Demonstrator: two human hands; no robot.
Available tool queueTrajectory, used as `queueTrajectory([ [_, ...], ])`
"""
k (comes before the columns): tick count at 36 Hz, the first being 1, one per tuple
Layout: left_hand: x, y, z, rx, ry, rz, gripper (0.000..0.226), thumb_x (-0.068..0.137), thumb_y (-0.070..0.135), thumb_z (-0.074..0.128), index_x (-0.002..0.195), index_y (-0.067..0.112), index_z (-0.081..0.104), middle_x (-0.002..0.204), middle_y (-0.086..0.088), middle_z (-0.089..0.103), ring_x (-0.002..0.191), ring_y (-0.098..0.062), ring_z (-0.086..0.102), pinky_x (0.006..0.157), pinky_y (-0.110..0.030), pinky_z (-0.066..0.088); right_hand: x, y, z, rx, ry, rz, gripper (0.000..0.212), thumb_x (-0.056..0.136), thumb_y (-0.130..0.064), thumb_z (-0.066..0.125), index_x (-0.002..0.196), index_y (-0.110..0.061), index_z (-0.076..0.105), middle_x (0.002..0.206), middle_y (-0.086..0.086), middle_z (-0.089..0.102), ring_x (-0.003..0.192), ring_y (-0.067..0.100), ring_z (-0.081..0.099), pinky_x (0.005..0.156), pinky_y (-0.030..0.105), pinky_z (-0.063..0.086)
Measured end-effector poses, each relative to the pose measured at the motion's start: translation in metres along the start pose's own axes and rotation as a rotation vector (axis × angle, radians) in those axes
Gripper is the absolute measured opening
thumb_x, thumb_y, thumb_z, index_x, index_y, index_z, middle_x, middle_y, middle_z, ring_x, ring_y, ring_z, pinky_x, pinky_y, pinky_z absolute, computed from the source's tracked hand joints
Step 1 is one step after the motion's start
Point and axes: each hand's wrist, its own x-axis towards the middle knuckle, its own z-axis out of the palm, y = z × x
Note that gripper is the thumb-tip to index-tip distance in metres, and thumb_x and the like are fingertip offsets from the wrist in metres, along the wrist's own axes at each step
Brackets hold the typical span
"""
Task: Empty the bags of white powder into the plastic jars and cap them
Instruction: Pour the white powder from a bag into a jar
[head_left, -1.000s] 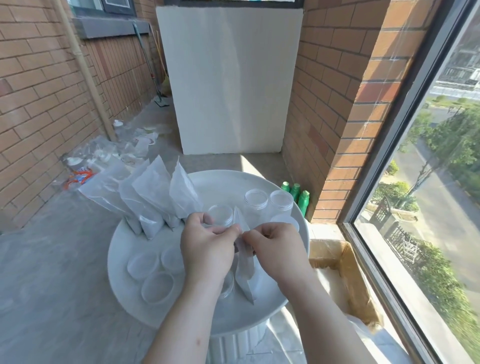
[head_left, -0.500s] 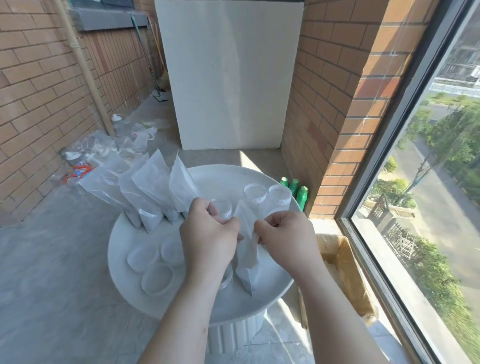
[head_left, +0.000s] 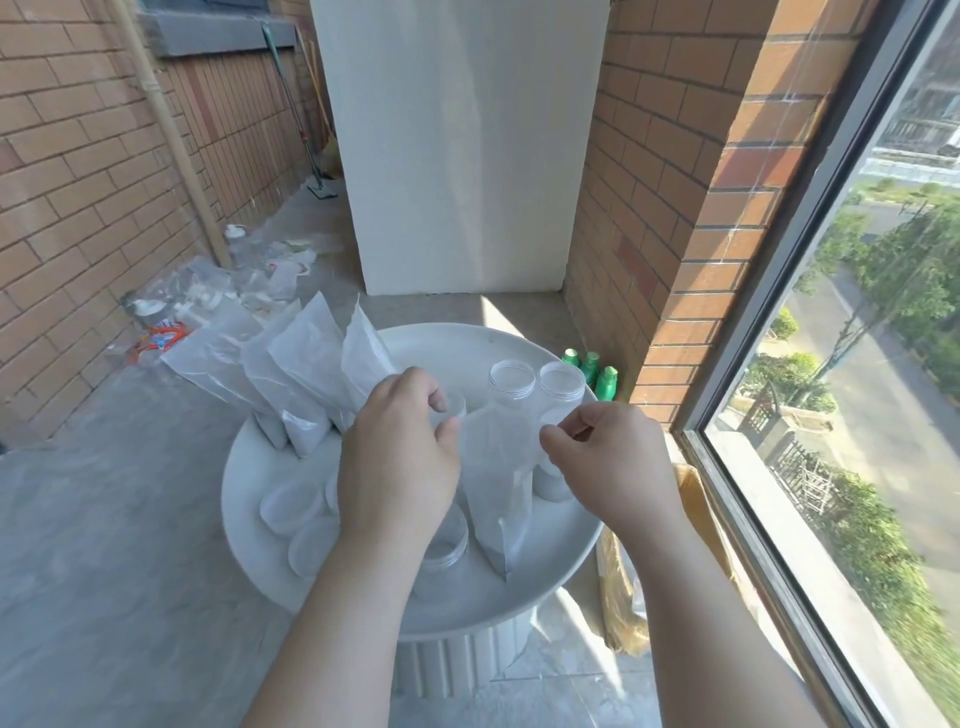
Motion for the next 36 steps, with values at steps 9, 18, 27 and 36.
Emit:
queueTrajectory([
  [9,-0.012,0.024,-0.011,-0.061,-0.451,0.25,0.028,0.077,0.053,0.072,0.098,0.036,0.066,0.108,0.024,0.05,0.083,0.003,0.053,0.08,-0.022,0.047,0.0,0.0,0.002,0.07,0.001,0.04,0.023,0.083,-0.026,0.062,0.066,-0.012,0.07,0.063,0.002,0.069,0.065,0.019,0.063,0.057,0.027,0.047],
  [18,-0.011,0.017,-0.002,-0.016,-0.4,0.213,0.016,0.083,0.04,0.073,0.076,0.025,0.069,0.085,0.012,0.059,0.078,-0.005,0.057,0.074,-0.032,0.051,0.001,0.007,0.009,0.093,0.02,0.043,0.039,0.089,-0.036,0.055,0.076,-0.001,0.067,0.071,0.01,0.071,0.07,0.028,0.069,0.071,0.041,0.058],
  [27,-0.007,0.014,0.002,-0.039,-0.307,0.16,0.016,0.093,0.034,0.063,0.08,0.024,0.062,0.086,0.012,0.055,0.082,-0.011,0.056,0.079,-0.036,0.05,-0.007,0.015,0.017,-0.03,-0.143,0.11,0.028,0.094,-0.041,0.052,0.082,-0.02,0.066,0.077,-0.002,0.073,0.076,0.02,0.069,0.077,0.035,0.057],
  [36,-0.009,0.031,-0.01,-0.244,-0.094,0.267,0.012,0.096,0.025,0.061,0.086,0.018,0.061,0.089,0.012,0.052,0.078,-0.013,0.054,0.075,-0.036,0.049,-0.016,0.012,0.01,0.134,-0.241,0.329,0.071,0.102,-0.057,0.029,0.081,-0.005,0.071,0.068,0.004,0.075,0.069,0.026,0.073,0.078,0.039,0.058],
])
